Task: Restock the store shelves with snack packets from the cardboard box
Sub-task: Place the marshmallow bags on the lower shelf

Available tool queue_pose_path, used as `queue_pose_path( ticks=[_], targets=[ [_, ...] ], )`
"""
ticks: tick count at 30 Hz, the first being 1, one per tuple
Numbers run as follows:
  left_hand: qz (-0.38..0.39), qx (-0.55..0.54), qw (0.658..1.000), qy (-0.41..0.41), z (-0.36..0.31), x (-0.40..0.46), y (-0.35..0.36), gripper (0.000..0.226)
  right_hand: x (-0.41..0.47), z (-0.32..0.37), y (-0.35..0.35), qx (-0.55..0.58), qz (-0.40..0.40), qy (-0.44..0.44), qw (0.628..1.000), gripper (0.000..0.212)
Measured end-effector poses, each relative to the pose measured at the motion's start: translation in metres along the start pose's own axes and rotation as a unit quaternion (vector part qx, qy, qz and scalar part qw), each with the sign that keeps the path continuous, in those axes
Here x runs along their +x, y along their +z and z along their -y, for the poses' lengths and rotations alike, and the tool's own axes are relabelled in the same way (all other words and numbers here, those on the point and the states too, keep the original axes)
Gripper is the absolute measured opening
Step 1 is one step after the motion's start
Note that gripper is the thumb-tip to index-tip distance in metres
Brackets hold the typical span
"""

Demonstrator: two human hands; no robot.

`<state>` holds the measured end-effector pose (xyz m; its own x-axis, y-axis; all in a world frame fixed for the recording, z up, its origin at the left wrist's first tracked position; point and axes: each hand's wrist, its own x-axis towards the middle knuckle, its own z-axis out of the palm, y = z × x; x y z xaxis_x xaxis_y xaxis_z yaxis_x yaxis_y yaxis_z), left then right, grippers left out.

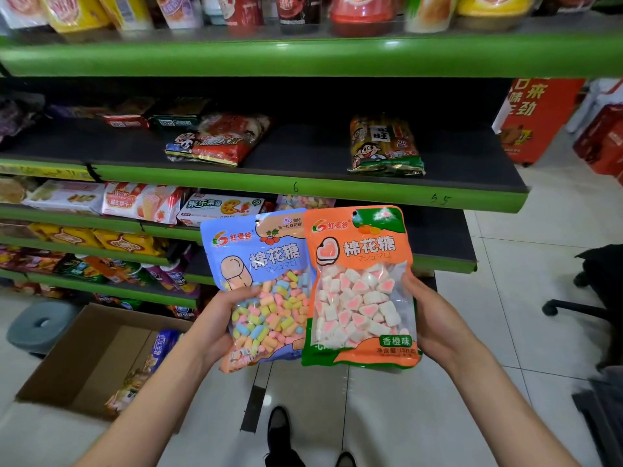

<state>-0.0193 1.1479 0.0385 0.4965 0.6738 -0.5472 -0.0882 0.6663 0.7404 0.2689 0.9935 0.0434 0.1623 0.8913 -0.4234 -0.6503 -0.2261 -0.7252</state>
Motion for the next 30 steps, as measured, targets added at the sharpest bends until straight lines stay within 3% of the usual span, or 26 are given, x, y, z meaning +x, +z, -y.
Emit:
queue_pose_path(
  ticks=[5,7,11,13,15,20,22,25,26,27,28,30],
  targets=[
    [-0.02,-0.006,1.0,-0.006,-0.005,0.006,-0.002,0.05,0.007,-0.007,-0.007,-0.025,-0.013,-0.005,1.0,0.045],
    [-0.021,-0.009,1.0,-0.007,-0.007,0.008,-0.005,0.041,0.015,-0.007,-0.011,-0.005,-0.053,0.0,0.999,0.038],
    [-0.04,-0.019,0.999,-0.017,-0.008,0.009,-0.014,0.044,0.044,0.009,-0.024,0.03,-0.13,-0.002,0.991,0.023],
    [-0.052,-0.028,0.998,-0.017,-0.009,0.009,-0.022,0.03,0.067,0.025,-0.028,0.025,-0.155,-0.014,0.988,0.022],
    [-0.059,-0.035,0.997,-0.023,-0.01,0.008,-0.03,0.016,0.092,0.041,-0.029,0.005,-0.173,-0.028,0.984,0.026],
    [-0.082,-0.045,0.995,-0.034,-0.016,0.009,-0.046,0.017,0.15,0.066,-0.019,-0.055,-0.222,-0.025,0.973,0.024],
    [-0.084,-0.043,0.995,-0.03,-0.021,0.01,-0.052,0.015,0.169,0.07,-0.015,-0.079,-0.234,-0.044,0.968,0.03],
    [-0.085,-0.031,0.996,-0.021,-0.027,0.012,-0.06,0.039,0.189,0.072,-0.023,-0.132,-0.26,-0.109,0.95,0.06],
    [-0.08,-0.03,0.996,-0.019,-0.028,0.012,-0.062,0.041,0.19,0.07,-0.027,-0.197,-0.258,-0.12,0.938,0.063],
    [-0.072,-0.031,0.997,-0.02,-0.029,0.014,-0.063,0.038,0.189,0.066,-0.032,-0.34,-0.264,-0.125,0.894,0.062],
    [-0.067,-0.033,0.997,-0.021,-0.03,0.015,-0.064,0.033,0.187,0.059,-0.04,-0.502,-0.273,-0.108,0.813,0.06],
    [-0.069,-0.032,0.997,-0.023,-0.03,0.018,-0.065,0.028,0.184,0.044,-0.052,-0.675,-0.274,-0.106,0.677,0.059]
  ],
)
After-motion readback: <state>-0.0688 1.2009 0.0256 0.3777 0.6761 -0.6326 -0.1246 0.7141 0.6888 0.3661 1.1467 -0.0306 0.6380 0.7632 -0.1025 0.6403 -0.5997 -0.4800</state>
